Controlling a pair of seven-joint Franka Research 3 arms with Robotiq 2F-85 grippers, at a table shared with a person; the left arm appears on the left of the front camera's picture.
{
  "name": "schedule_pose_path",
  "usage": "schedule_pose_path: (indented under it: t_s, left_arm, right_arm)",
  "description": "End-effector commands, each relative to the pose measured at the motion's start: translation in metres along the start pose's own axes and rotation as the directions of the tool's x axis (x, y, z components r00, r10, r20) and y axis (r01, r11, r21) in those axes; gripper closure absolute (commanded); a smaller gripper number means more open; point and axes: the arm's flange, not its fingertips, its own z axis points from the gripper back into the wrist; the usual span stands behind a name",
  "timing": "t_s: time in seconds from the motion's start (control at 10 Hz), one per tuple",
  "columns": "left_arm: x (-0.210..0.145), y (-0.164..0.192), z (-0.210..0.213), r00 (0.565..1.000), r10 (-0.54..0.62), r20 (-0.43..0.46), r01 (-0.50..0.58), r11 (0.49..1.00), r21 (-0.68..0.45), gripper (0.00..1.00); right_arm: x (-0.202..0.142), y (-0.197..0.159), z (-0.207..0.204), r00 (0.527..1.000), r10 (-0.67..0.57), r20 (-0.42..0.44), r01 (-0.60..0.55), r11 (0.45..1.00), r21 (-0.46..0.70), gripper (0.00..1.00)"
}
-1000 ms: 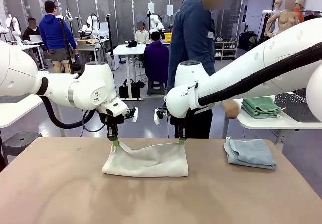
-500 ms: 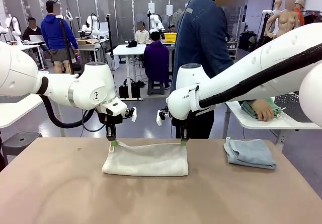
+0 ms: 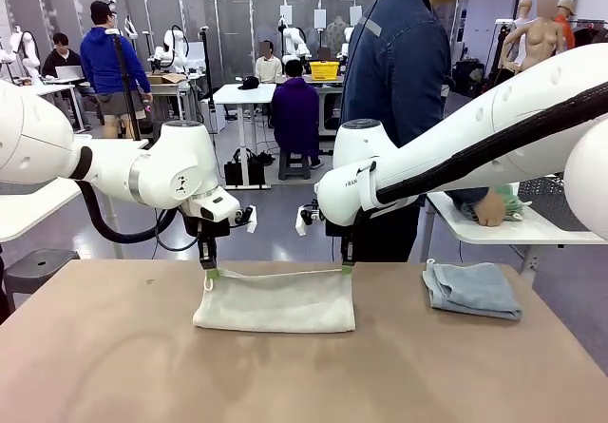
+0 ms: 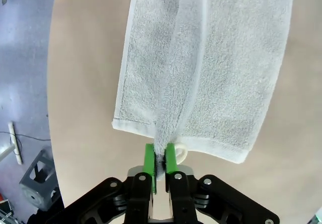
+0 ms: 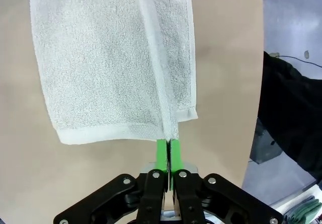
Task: Fold the towels and place them in the basket.
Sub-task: When a person lays out a Towel with hook on the table, fold it in half twice.
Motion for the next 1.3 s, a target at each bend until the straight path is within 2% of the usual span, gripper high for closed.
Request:
schedule_pose_path:
  t_s: [0.0, 0.1, 0.2, 0.3, 0.4, 0.5, 0.7, 0.8, 1.0, 1.1, 1.2]
  left_arm:
    - [0.002, 0.005, 0.003, 1.000, 0.019, -0.008, -0.019, 1.000, 0.013, 0.73]
    - [0.000, 0.005, 0.003, 0.999, 0.038, 0.000, -0.038, 0.998, 0.042, 0.56]
    - [-0.003, 0.005, 0.004, 0.998, 0.055, 0.013, -0.055, 0.996, 0.071, 0.53]
    - [-0.006, 0.006, 0.006, 0.997, 0.066, 0.029, -0.068, 0.993, 0.100, 0.36]
    - [-0.010, 0.006, 0.012, 0.997, 0.055, 0.052, -0.059, 0.994, 0.092, 0.33]
    - [-0.021, 0.002, 0.028, 0.996, 0.021, 0.082, -0.023, 1.000, 0.019, 0.17]
    - [-0.058, -0.001, 0.063, 0.998, -0.015, 0.054, 0.021, 0.994, -0.107, 0.17]
    - [-0.075, -0.008, 0.081, 0.995, -0.056, 0.081, 0.067, 0.989, -0.134, 0.17]
    - [-0.110, -0.026, 0.121, 0.979, -0.097, 0.178, 0.126, 0.979, -0.158, 0.17]
    - [-0.123, -0.027, 0.132, 0.962, -0.100, 0.254, 0.140, 0.980, -0.145, 0.17]
    - [-0.129, -0.023, 0.133, 0.944, -0.101, 0.314, 0.151, 0.979, -0.137, 0.17]
  right_arm:
    - [0.001, -0.002, -0.001, 1.000, -0.019, 0.009, 0.019, 0.999, -0.039, 0.78]
    - [0.000, -0.002, -0.001, 1.000, -0.022, 0.021, 0.024, 0.998, -0.066, 0.61]
    - [-0.001, -0.001, 0.001, 0.999, -0.022, 0.032, 0.025, 0.996, -0.091, 0.58]
    - [-0.002, -0.001, 0.003, 0.999, -0.024, 0.036, 0.028, 0.994, -0.105, 0.41]
    - [-0.003, 0.000, 0.008, 0.998, -0.027, 0.050, 0.032, 0.996, -0.088, 0.38]
    - [-0.007, 0.009, 0.024, 0.997, -0.037, 0.068, 0.039, 0.999, -0.029, 0.21]
    - [-0.026, 0.031, 0.072, 0.994, -0.084, 0.067, 0.080, 0.995, 0.057, 0.21]
    - [-0.035, 0.044, 0.096, 0.993, -0.106, 0.044, 0.102, 0.991, 0.087, 0.21]
    - [-0.047, 0.079, 0.149, 0.985, -0.173, 0.016, 0.170, 0.981, 0.092, 0.21]
    - [-0.053, 0.091, 0.169, 0.967, -0.250, 0.044, 0.243, 0.962, 0.124, 0.21]
    - [-0.056, 0.097, 0.176, 0.923, -0.374, 0.086, 0.349, 0.912, 0.213, 0.21]
